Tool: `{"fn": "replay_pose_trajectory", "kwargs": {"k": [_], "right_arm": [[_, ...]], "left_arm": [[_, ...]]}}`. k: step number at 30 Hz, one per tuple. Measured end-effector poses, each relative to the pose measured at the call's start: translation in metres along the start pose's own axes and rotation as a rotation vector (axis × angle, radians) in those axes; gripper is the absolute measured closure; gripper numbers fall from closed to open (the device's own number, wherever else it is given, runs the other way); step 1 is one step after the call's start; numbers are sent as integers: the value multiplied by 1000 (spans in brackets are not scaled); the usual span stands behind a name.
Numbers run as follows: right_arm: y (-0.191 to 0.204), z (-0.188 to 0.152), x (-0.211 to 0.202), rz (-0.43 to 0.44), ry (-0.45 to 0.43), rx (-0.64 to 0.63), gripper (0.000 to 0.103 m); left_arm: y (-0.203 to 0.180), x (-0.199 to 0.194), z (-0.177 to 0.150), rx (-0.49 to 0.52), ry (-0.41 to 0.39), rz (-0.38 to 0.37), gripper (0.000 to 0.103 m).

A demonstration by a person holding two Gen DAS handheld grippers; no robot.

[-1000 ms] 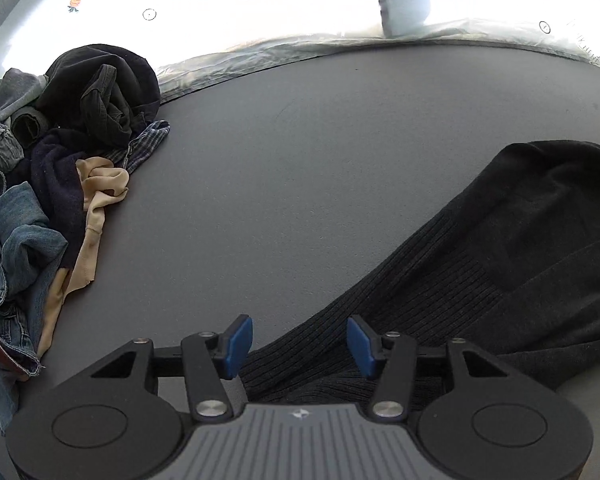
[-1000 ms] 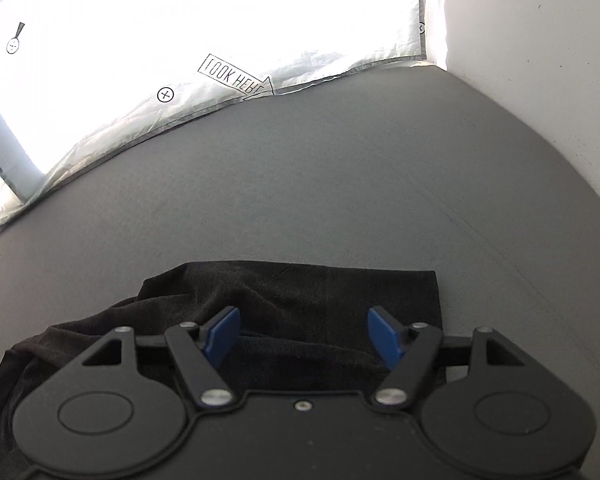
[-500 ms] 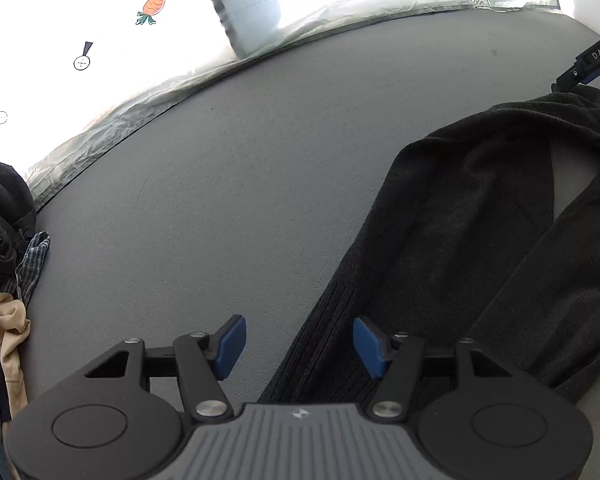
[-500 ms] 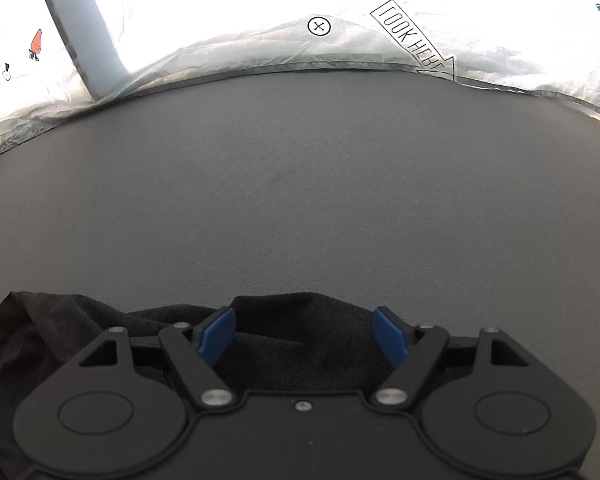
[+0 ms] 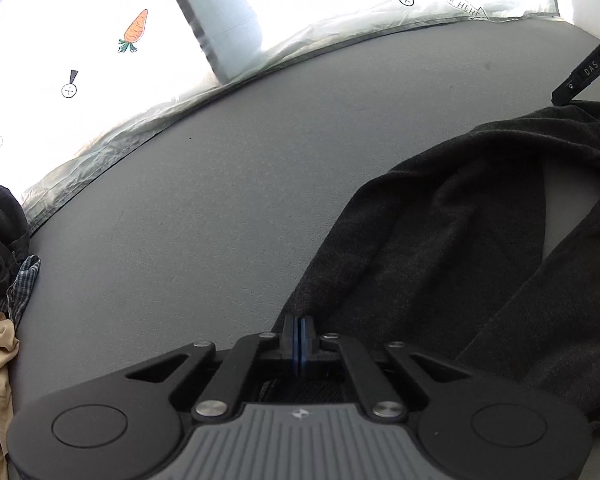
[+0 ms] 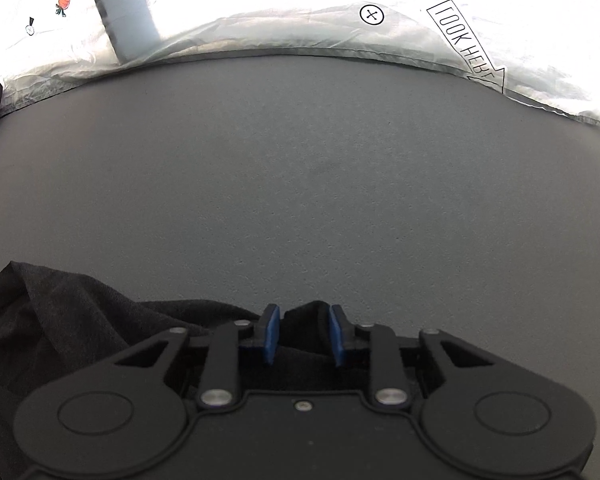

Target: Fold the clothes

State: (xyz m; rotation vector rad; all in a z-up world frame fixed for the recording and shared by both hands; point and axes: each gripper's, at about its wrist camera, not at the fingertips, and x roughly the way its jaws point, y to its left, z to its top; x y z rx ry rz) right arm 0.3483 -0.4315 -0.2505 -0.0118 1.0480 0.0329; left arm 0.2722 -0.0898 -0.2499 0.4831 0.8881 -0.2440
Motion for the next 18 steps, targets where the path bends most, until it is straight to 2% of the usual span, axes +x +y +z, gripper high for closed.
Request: {"fn": "replay_pose_trajectory", "kwargs": {"k": [1, 5, 9, 11, 12, 15, 16, 18], "right_arm": [[2, 0, -4, -18, -25, -10, 103], [-8, 10, -32, -71, -165, 49, 103], [-14, 26, -59, -91, -245, 70, 103], [-9, 28, -73, -73, -281, 69, 103], [-3, 27, -79, -68, -295, 57, 102], [20, 15, -86, -74, -289, 3, 98], [28, 9, -85, -71, -278, -9, 98], [40, -4, -78, -34, -226, 1, 88]], "left_arm": [[5, -2, 4, -9, -15, 11, 102], [34, -15, 34, -42, -111, 79, 102], [69, -53, 88, -123, -295, 145, 102], [67, -80, 105, -96, -411, 238, 103], [63, -93, 108, -63, -445, 264, 103], [55, -104, 98, -22, -424, 246, 103], [51, -99, 87, -25, -379, 225, 103], [46, -81, 63, -49, -265, 187, 103]]}}
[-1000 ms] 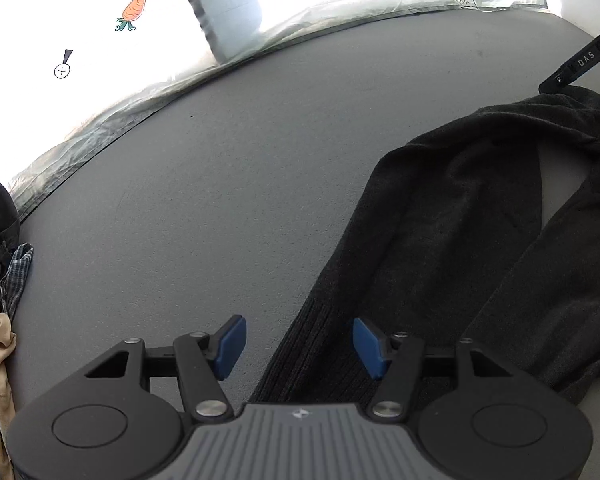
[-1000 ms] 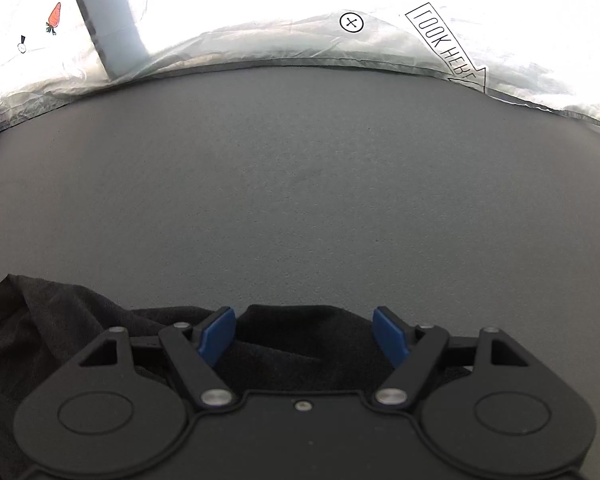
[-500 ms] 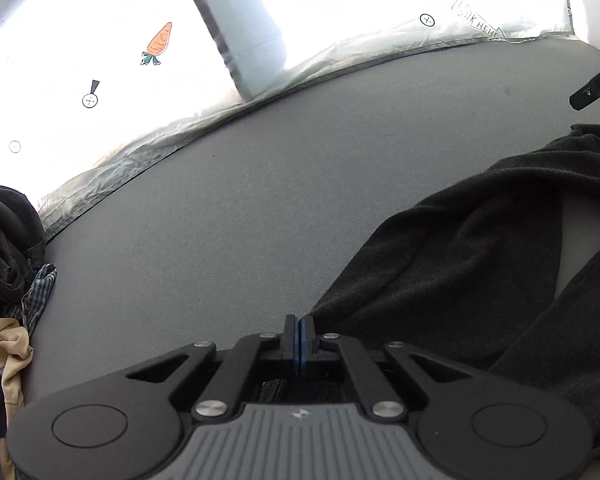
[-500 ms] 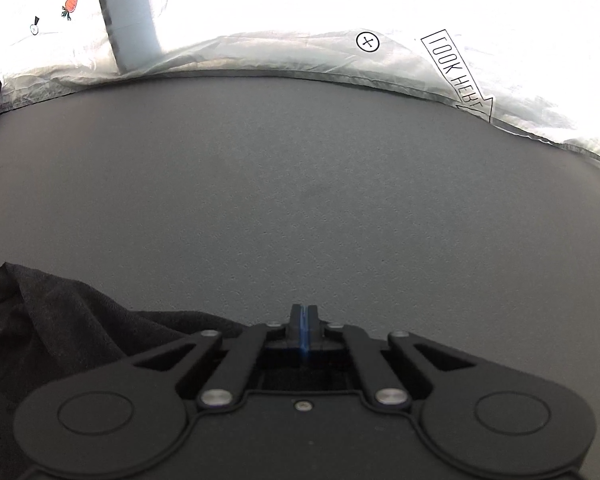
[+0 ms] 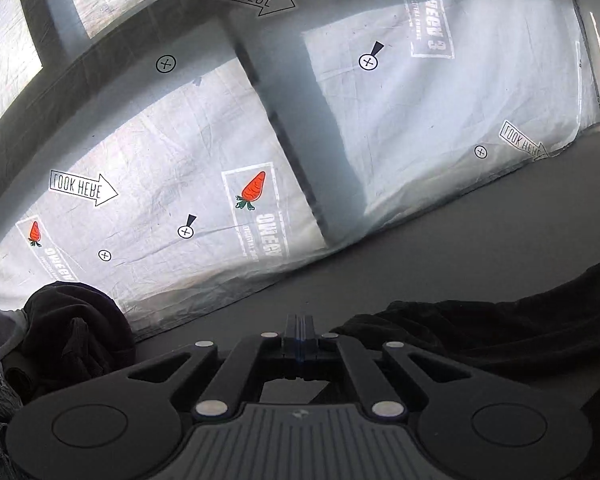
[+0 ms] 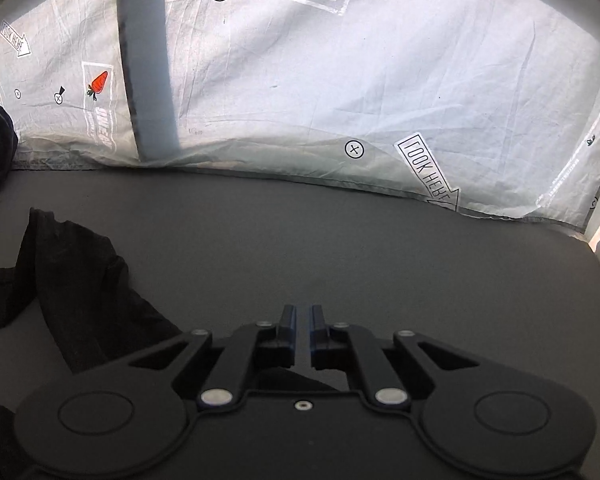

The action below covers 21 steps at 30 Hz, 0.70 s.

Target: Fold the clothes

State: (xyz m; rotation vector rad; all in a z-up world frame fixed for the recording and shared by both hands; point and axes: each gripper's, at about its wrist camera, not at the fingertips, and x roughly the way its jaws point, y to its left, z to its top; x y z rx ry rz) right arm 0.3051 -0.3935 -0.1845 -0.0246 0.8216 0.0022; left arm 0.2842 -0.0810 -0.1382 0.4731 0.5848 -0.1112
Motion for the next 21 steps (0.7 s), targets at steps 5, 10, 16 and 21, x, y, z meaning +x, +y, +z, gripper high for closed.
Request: {"fn": "replay_pose_trajectory", "kwargs": {"k": [5, 10, 16, 21], "right_arm": [[40, -19, 4, 74, 106, -19, 70], [72, -18, 5, 104, 132, -92, 57], [78, -17, 16, 84, 182, -80, 56], [71, -21, 20, 26, 222, -54, 55]], "left_arm": [[1, 28, -64, -176, 248, -11, 97], [27, 59, -93, -382, 346, 67, 72], [46, 115, -84, -441, 334, 75, 63], [40, 142, -76, -395, 347, -9, 65]]}}
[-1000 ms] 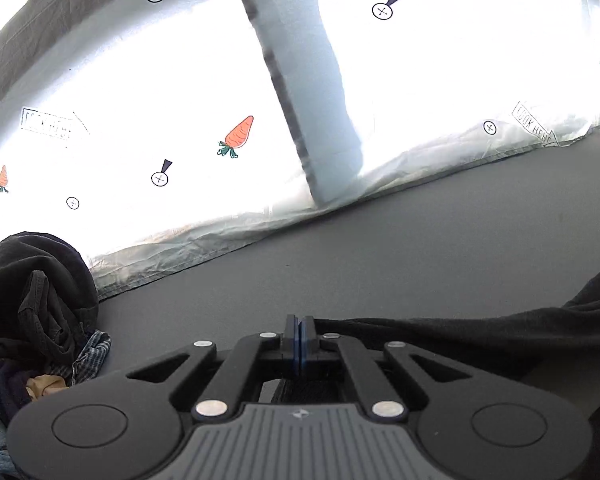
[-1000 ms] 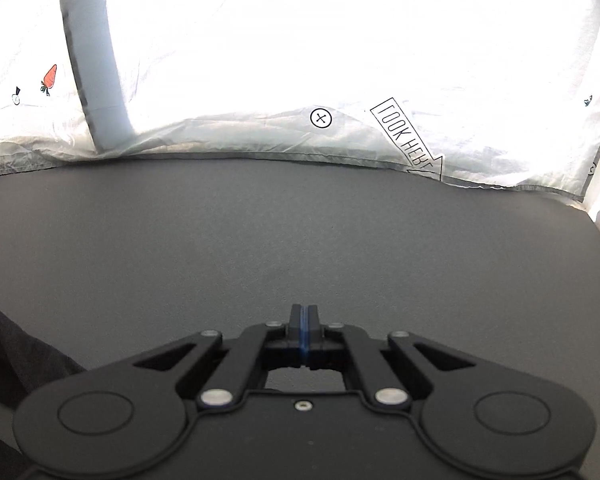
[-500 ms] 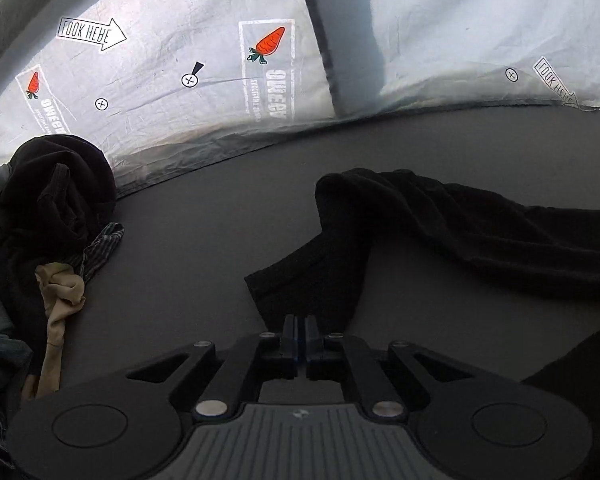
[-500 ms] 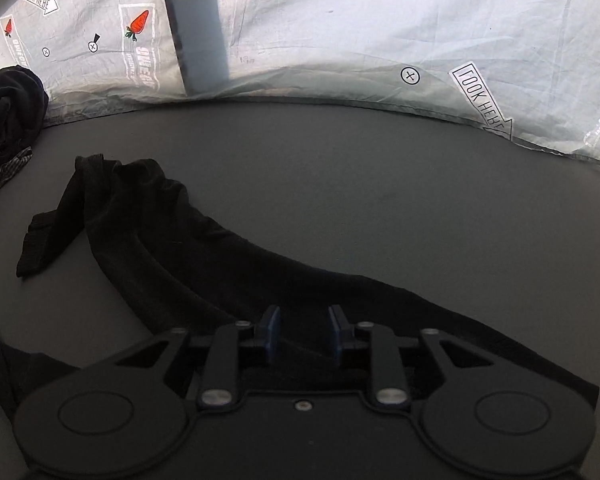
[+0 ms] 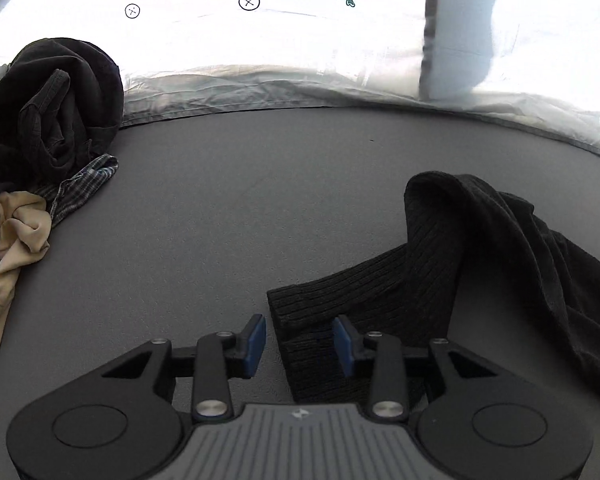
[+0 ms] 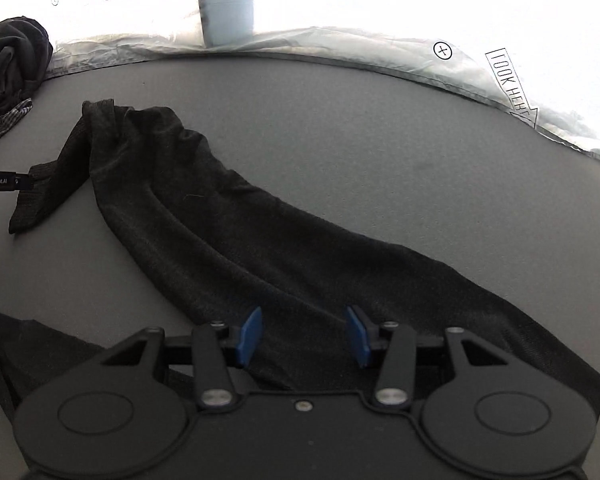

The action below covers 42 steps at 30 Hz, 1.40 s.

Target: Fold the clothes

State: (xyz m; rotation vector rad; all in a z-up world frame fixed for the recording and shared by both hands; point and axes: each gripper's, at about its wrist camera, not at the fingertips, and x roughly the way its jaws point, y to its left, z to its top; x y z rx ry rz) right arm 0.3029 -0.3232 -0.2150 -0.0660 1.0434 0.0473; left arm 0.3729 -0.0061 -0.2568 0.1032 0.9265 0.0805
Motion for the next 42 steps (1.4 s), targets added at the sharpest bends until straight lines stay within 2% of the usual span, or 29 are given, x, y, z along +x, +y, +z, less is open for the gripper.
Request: {"fn": "replay_pose_trajectory", "kwargs": {"k": [2, 5, 7, 12, 14, 17, 21, 26, 32, 34, 36, 37, 38, 42], "right_arm": [[-4, -1, 2, -22, 14, 18, 55], [-10, -2, 5, -50, 28, 49, 55], [-14, -2, 4, -76, 25, 65, 55], [-37, 1, -5, -146, -12, 105, 55], [-53, 0, -10, -190, -29, 130, 53], [-92, -7, -13, -267, -44, 234, 37], [-157, -30, -15, -362, -32, 443, 34], [-222, -64, -12, -342, -3, 690, 29], [-240, -72, 5, -299, 25, 676, 27], [-240, -69, 7, -290, 13, 651, 32], [-238, -65, 6, -294, 0, 641, 50], [-238, -63, 6, -284, -13, 621, 62], [-237, -60, 6, -250, -29, 604, 92], [-219, -41, 8, -337, -63, 431, 92]], "left_arm": [[-2, 4, 2, 3, -9, 0, 80], [6, 4, 12, -42, -25, -6, 87], [17, -1, 24, -66, -66, 25, 92], [72, -26, 72, -151, -216, 127, 92], [89, -27, 82, -156, -236, 162, 92], [94, -16, 81, -127, -211, 172, 92], [79, -4, 63, -29, -165, 211, 92], [72, -2, 50, 1, -143, 254, 92], [73, -1, 47, 28, -125, 282, 92], [70, 0, 46, 43, -124, 294, 92], [68, 2, 47, 38, -122, 305, 92], [67, 3, 48, 30, -120, 311, 92], [67, 5, 49, 20, -117, 315, 92], [66, 5, 58, -11, -126, 320, 92]]}}
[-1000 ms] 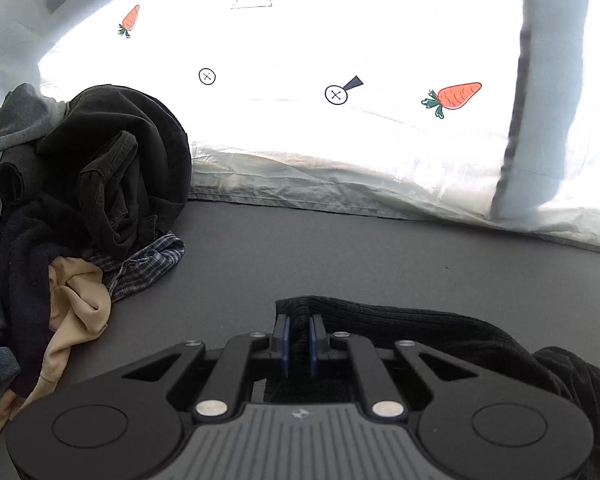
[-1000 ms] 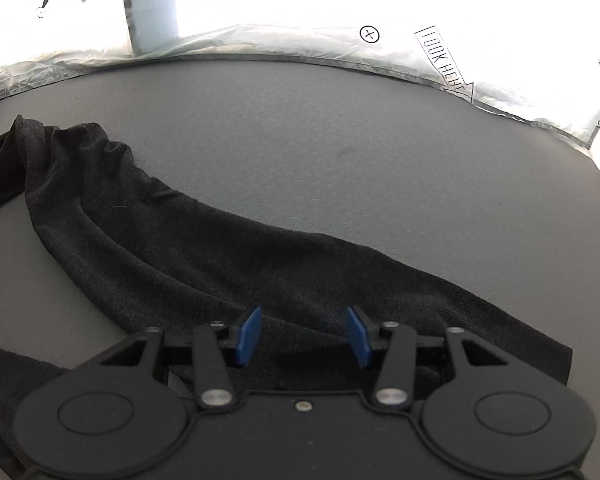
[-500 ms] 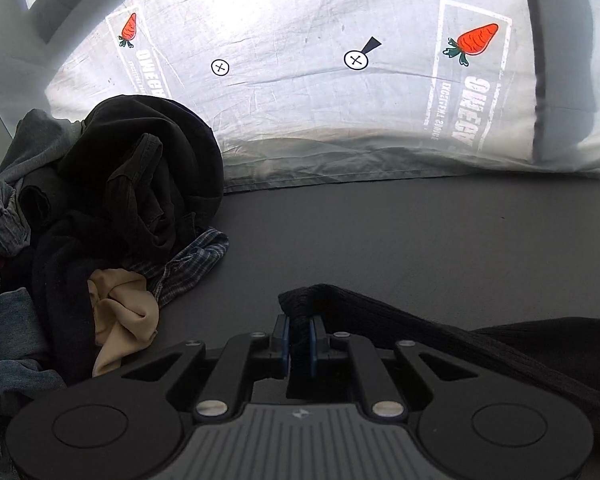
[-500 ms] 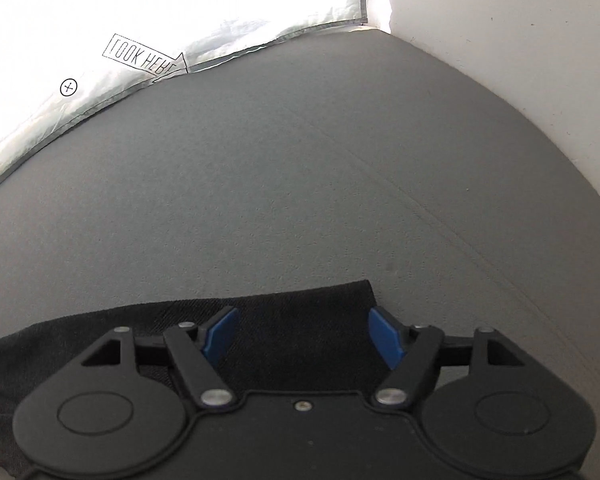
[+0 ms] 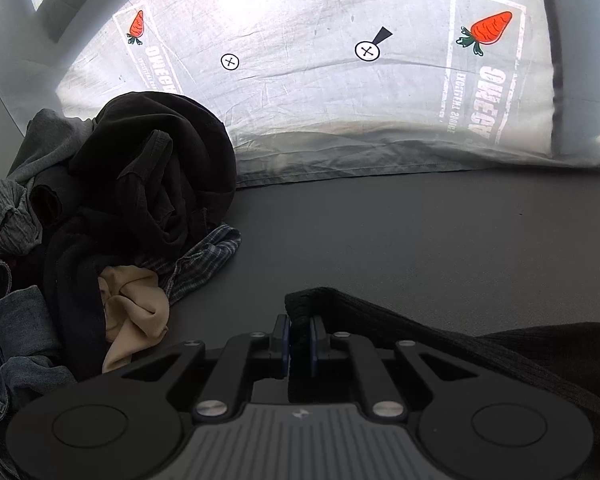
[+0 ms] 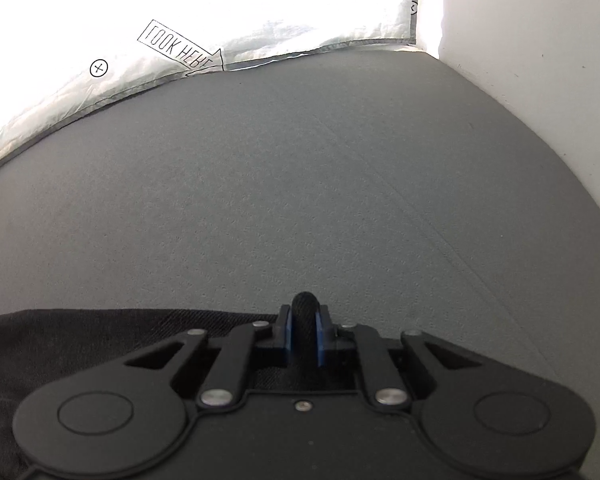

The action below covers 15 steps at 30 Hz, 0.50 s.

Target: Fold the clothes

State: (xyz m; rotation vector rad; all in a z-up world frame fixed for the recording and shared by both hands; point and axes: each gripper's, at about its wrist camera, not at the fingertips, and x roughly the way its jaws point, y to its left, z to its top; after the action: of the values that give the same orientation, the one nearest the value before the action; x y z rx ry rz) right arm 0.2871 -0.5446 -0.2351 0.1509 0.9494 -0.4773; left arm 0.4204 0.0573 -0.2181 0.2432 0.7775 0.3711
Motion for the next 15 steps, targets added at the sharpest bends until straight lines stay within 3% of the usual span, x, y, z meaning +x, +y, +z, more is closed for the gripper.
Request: {"fn": "replay_pose_trajectory", "kwargs": {"k": [4, 8, 10, 13, 15], "right_arm": [[8, 34, -10, -37, -133, -53, 92], [9, 74, -23, -70, -261, -74, 92], [11, 91, -23, -108, -305, -95, 92], [15, 105, -4, -131, -237, -141, 89], [21, 101, 2, -129, -204, -162, 70]], "left_arm": [[4, -5, 15, -24, -49, -12, 92], [6, -23, 30, -51, -149, -62, 92], [2, -29, 31, -18, -174, -92, 90], [-12, -25, 17, 87, -131, -75, 84], [-14, -21, 1, 131, -70, -61, 84]]}}
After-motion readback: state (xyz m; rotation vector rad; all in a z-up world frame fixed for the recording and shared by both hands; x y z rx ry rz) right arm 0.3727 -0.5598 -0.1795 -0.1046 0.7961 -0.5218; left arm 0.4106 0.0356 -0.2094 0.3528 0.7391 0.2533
